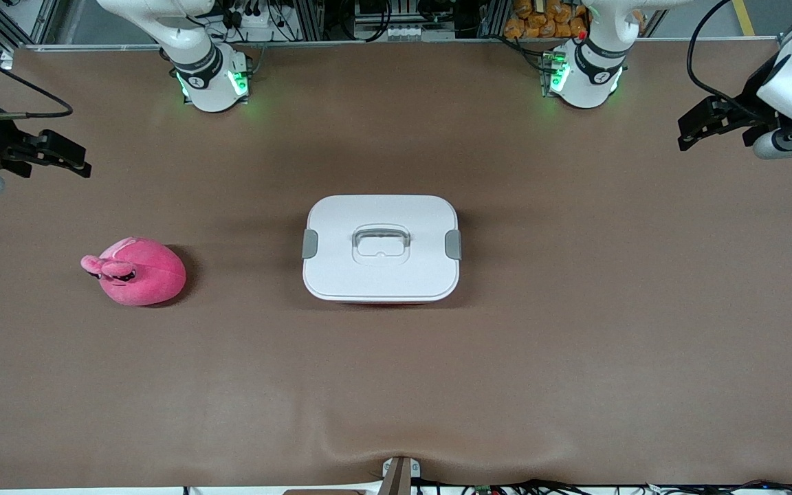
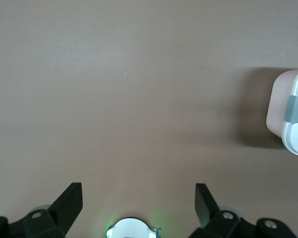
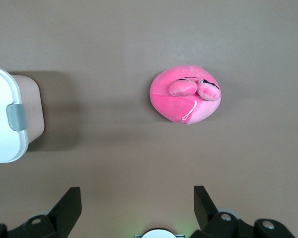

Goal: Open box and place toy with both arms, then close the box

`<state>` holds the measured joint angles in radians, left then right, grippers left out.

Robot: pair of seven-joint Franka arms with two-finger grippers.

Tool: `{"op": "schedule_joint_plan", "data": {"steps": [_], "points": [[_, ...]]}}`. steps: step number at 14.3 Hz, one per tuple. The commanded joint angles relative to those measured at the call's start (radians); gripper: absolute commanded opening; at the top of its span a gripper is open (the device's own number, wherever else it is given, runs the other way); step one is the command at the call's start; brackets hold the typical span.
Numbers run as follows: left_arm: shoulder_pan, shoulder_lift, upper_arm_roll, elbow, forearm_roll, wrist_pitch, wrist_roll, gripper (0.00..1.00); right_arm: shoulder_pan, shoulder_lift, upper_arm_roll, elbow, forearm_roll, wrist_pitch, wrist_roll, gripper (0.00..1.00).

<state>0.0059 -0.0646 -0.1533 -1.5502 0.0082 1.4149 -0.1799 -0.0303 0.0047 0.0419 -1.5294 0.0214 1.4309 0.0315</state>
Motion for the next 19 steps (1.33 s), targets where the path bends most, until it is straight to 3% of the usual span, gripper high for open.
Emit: {"op": "schedule_joint_plan", "data": {"steps": [1,19], "points": [[0.011,0.0,-0.008,0.012,0.015,-0.017,0.025,1.0,-0.01,-0.02,-0.017,-0.011,-0.008,-0.012,-0.027,1.0],[0.014,0.011,-0.006,0.013,0.015,-0.031,0.031,1.0,0.0,-0.008,-0.013,-0.012,-0.003,0.006,-0.016,1.0]]}}
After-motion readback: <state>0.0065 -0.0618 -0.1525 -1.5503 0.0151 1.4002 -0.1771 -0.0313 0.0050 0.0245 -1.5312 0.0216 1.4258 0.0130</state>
